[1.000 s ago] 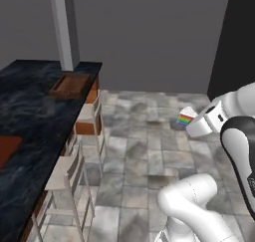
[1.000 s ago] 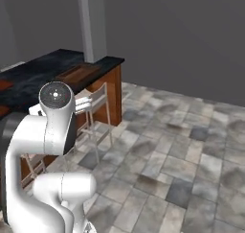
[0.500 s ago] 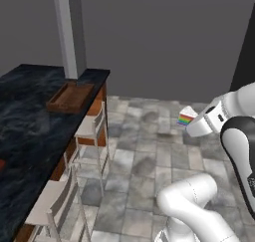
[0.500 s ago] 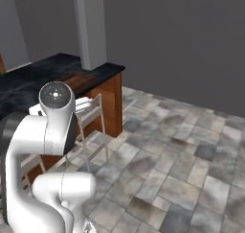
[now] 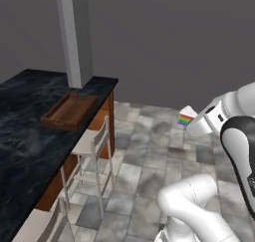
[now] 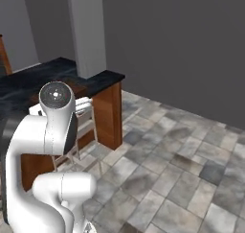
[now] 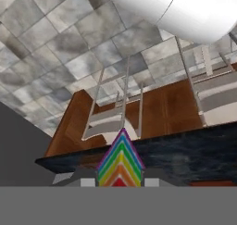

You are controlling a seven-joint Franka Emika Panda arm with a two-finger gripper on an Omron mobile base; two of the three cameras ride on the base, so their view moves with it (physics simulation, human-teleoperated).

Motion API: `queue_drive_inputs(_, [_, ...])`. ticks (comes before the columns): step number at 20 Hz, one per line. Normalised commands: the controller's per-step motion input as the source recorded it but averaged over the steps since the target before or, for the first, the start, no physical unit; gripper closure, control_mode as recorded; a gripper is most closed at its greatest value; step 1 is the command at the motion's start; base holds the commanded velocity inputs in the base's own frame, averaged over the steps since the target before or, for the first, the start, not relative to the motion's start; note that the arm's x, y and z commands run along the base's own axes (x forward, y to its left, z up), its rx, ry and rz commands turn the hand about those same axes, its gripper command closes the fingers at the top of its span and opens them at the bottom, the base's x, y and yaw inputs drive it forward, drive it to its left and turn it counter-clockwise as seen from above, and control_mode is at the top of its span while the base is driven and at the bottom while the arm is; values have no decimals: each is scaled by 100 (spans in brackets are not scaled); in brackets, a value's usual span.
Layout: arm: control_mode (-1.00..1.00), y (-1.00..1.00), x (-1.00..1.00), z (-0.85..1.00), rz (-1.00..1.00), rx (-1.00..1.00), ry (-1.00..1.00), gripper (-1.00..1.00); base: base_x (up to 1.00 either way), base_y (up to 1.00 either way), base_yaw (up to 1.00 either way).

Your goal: Take the cake and cupcake from the fridge and place them on the empty tray on the dining counter.

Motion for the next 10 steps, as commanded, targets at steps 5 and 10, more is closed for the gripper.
queue_drive_inputs(5, [100,0,0,0,0,0,0,100,56,-40,23])
queue_drive_inputs(10, [100,0,0,0,0,0,0,100,53,-39,22])
